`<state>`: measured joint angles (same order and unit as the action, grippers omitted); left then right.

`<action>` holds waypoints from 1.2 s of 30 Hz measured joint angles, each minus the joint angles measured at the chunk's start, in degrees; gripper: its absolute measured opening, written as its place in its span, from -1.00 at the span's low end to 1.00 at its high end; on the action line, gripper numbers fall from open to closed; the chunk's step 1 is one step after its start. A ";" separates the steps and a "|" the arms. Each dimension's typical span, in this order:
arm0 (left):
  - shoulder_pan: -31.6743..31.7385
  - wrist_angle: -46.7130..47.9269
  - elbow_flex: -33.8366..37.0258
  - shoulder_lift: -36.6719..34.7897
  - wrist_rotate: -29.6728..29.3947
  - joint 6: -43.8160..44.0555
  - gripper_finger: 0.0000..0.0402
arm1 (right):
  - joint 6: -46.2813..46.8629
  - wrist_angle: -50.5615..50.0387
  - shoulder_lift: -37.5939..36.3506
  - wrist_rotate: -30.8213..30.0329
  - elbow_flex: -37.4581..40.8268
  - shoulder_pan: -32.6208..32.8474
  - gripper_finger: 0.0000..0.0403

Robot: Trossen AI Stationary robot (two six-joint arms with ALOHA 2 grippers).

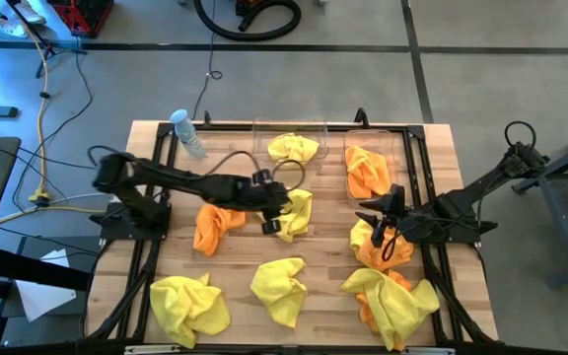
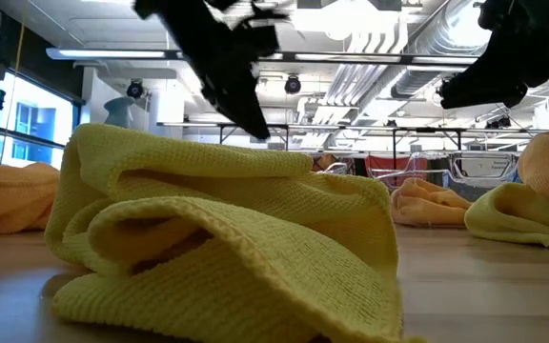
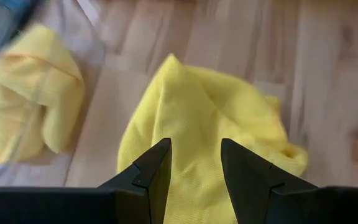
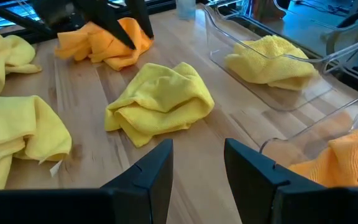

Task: Sort microfiber towel by color & place in baskets
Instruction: Put the yellow microfiber towel into the left transparent bin

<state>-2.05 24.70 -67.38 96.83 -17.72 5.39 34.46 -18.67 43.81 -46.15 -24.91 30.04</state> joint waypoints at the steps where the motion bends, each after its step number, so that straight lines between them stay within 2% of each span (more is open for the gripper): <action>1: 0.38 1.06 -1.41 1.83 0.85 0.02 -0.37 | 0.01 -0.22 0.00 0.01 0.00 0.00 -0.32; 5: 1.51 2.04 -5.06 8.16 4.46 -0.05 -0.37 | 0.00 -0.34 0.00 0.02 0.00 0.00 -0.32; 16: 2.56 2.48 -6.99 19.13 4.76 -0.93 -0.38 | -1.03 -0.62 0.02 0.04 0.00 0.00 -0.32; 19: 2.30 2.64 -7.12 20.55 5.14 -0.63 -0.47 | -0.96 -0.75 0.01 0.04 0.00 -0.02 -0.32; 21: 1.95 2.86 -7.12 21.05 5.23 -0.46 -0.63 | -1.03 -0.73 0.01 0.04 0.00 -0.02 -0.32; 23: 1.76 2.87 -7.06 21.12 5.16 -0.45 -0.84 | -1.03 -0.75 0.00 0.04 0.00 -0.02 -0.32; 25: 1.58 2.94 -6.99 20.58 5.11 -0.05 -0.95 | -1.03 -0.75 0.01 0.04 0.00 -0.02 -0.32; 30: 1.65 5.39 -6.33 16.08 6.04 -2.05 -0.98 | -1.03 -0.79 0.02 0.04 0.00 -0.02 -0.32; 36: 3.33 5.13 -6.66 4.93 3.66 -4.46 -1.00 | -1.49 -1.05 0.00 0.03 0.00 -0.02 -0.32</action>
<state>1.28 29.83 -74.05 101.76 -14.06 0.93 32.96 -19.73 43.81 -46.12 -24.91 30.02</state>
